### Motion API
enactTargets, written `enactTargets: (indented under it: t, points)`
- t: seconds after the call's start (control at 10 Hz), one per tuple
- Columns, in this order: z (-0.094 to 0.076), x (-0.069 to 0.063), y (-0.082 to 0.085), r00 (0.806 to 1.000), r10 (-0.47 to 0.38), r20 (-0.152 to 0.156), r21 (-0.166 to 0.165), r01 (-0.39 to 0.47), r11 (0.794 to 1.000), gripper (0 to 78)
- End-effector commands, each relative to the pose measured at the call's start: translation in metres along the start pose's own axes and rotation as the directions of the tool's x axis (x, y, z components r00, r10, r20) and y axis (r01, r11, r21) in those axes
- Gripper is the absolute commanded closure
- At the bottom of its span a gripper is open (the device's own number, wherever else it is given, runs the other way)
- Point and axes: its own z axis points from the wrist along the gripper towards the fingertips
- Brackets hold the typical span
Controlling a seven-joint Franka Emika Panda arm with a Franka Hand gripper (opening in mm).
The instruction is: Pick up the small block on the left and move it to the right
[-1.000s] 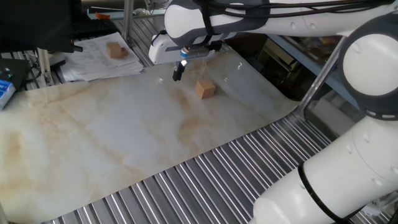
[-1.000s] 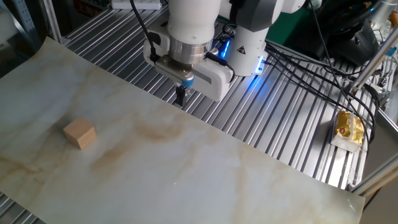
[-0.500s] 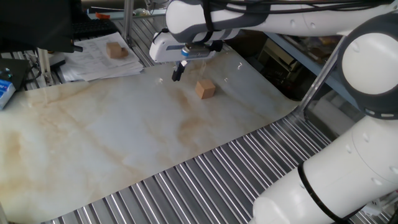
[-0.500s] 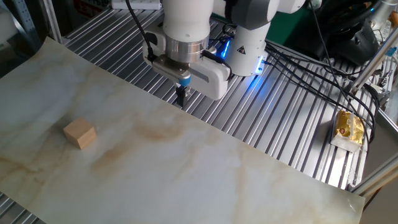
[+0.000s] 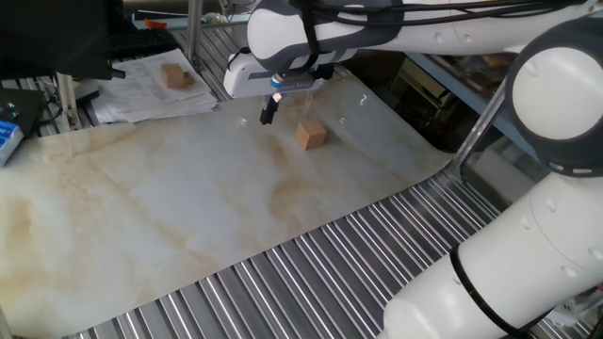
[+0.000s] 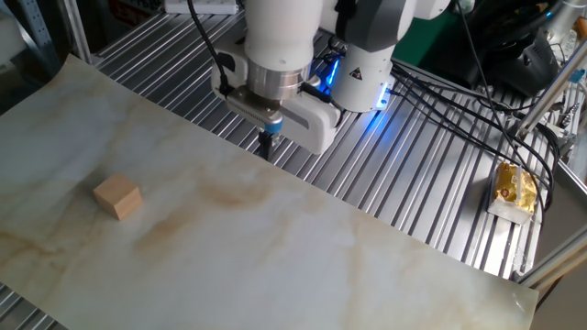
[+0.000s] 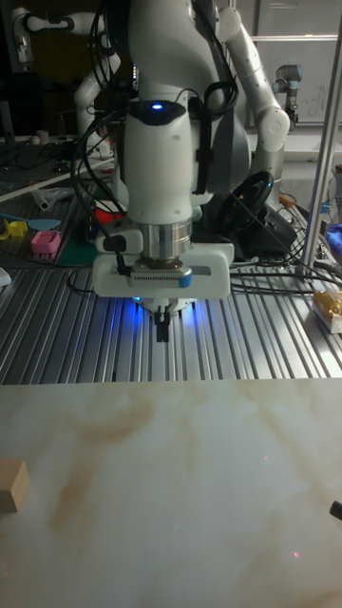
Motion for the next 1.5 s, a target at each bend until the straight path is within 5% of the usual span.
enactTargets:
  t: [0.1,0.8,1.5]
  points:
    - [0.003,-0.004,-0.007,1.0,-0.011,0.005,0.0,0.011,1.0,77.6]
    - [0.017,-0.011,-0.016,1.0,-0.013,0.016,-0.008,0.014,1.0,77.6]
    - [0.028,-0.027,-0.041,0.999,-0.038,0.017,-0.008,0.038,0.999,77.6]
